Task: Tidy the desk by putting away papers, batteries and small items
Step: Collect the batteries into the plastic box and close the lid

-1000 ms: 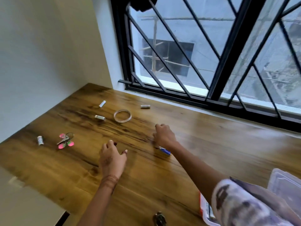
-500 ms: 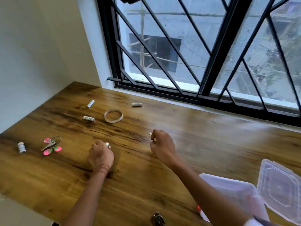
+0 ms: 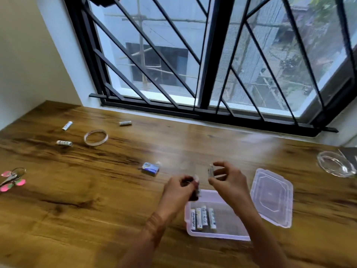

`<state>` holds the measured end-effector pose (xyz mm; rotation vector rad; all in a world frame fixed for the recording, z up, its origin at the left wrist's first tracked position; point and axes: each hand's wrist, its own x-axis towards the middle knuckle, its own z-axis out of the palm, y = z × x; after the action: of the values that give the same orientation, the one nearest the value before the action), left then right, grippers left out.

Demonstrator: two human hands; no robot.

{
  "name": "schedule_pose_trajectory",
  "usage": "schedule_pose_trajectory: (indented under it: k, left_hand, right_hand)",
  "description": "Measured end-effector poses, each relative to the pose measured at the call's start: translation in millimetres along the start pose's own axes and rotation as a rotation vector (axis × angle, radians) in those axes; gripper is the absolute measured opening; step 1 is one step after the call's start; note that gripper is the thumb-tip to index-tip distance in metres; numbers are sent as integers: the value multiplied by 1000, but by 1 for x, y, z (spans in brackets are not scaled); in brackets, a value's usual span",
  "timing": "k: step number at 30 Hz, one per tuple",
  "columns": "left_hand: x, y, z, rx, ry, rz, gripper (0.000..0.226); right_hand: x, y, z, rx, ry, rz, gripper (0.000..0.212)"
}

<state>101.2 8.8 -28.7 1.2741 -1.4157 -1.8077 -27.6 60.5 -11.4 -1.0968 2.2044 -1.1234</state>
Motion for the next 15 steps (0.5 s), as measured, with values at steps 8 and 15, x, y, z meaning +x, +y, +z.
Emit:
schedule_pose_trajectory:
  k: [8, 15]
  left_hand:
    - [-8, -39, 69, 719, 13, 47, 22]
    - [-14, -47, 77, 869, 183, 64, 25]
  right_hand:
    - [-26, 47, -25, -224, -239, 159, 41]
    - [-35, 48, -16, -481, -209, 46, 38]
